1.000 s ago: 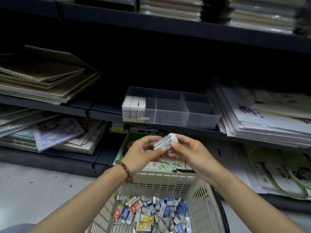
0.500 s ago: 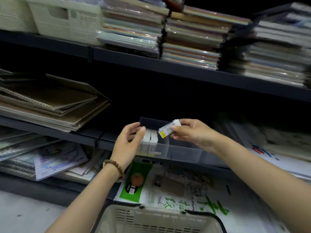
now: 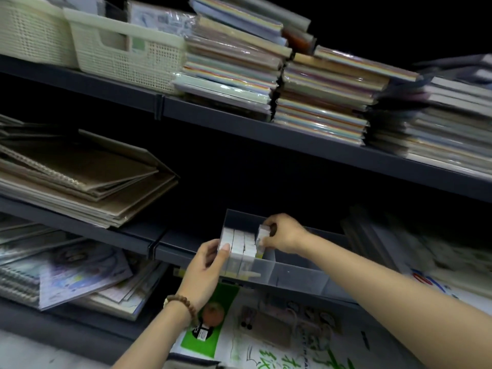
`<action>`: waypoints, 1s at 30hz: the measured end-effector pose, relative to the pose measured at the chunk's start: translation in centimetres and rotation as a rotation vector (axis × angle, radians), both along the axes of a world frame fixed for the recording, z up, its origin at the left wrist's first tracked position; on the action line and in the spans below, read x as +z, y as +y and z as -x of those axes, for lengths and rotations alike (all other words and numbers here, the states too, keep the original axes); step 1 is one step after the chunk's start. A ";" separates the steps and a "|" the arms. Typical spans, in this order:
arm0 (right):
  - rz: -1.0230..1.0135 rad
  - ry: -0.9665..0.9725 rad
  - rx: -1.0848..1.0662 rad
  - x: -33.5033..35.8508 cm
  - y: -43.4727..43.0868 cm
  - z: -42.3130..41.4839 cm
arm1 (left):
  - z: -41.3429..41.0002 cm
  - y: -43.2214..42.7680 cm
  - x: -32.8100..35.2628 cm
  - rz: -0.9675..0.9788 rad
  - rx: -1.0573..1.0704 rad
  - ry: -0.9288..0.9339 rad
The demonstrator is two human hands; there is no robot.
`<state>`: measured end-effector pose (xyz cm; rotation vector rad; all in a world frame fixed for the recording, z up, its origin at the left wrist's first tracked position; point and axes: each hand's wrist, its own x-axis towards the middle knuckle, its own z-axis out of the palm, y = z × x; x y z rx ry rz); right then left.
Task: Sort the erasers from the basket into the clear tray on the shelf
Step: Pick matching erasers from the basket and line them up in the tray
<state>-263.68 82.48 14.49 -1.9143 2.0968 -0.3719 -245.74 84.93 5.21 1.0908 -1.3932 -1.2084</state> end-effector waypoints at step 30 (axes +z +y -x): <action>-0.077 -0.286 -0.130 -0.3 0.8 -0.8 | -0.2 0.4 -0.3 0.001 -0.080 -0.038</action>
